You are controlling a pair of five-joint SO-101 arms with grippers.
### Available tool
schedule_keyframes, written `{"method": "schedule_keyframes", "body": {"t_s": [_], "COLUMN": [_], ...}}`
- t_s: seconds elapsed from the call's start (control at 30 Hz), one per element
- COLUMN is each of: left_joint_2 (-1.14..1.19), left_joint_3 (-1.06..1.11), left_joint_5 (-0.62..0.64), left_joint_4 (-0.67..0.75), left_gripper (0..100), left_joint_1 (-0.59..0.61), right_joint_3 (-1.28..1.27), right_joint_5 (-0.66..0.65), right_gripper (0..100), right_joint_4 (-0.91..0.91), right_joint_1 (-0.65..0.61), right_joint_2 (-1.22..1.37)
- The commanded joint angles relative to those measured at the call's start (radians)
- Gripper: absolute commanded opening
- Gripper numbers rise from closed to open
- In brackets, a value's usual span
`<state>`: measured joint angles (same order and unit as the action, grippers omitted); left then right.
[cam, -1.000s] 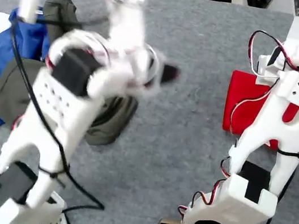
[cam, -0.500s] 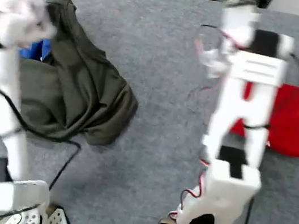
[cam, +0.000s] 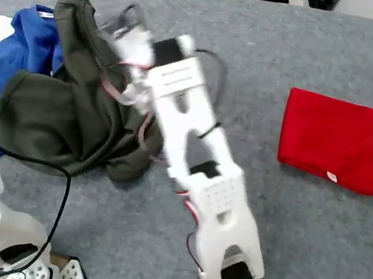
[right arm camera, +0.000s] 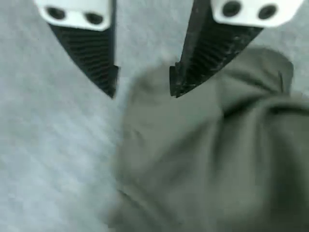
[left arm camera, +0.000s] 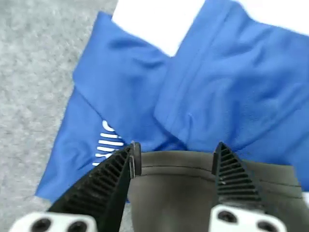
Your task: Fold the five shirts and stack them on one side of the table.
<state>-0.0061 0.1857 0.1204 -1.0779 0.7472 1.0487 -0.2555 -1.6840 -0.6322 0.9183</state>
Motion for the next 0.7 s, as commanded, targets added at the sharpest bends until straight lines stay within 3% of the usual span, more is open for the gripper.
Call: {"method": "schedule_keyframes", "body": {"t_s": [0.0,0.2,0.33,0.5,0.67], "left_joint_2": [-0.008,-0.010,-0.010,-0.012,-0.012], "left_joint_3": [0.008,0.011,0.005,0.002,-0.009], "left_joint_5": [-0.021,-0.021,-0.021,-0.021,-0.023], "left_joint_4": [0.018,0.018,0.018,0.018,0.017], "left_gripper": [24,24,24,24,24], "left_joint_1": [0.031,0.052,0.051,0.051,0.058], "right_joint_3": [0.143,0.300,0.364,0.352,0.156], "right_joint_5": [-0.003,-0.009,-0.083,-0.107,-0.146], "right_gripper": [23.5,22.4,0.2,1.4,0.3], "right_joint_4": [-0.002,-0.064,-0.100,-0.104,-0.104], "right_joint_1": [-0.030,-0.012,0.035,0.150,0.269], "right_joint_2": [0.119,0.295,0.328,0.237,0.036]}}
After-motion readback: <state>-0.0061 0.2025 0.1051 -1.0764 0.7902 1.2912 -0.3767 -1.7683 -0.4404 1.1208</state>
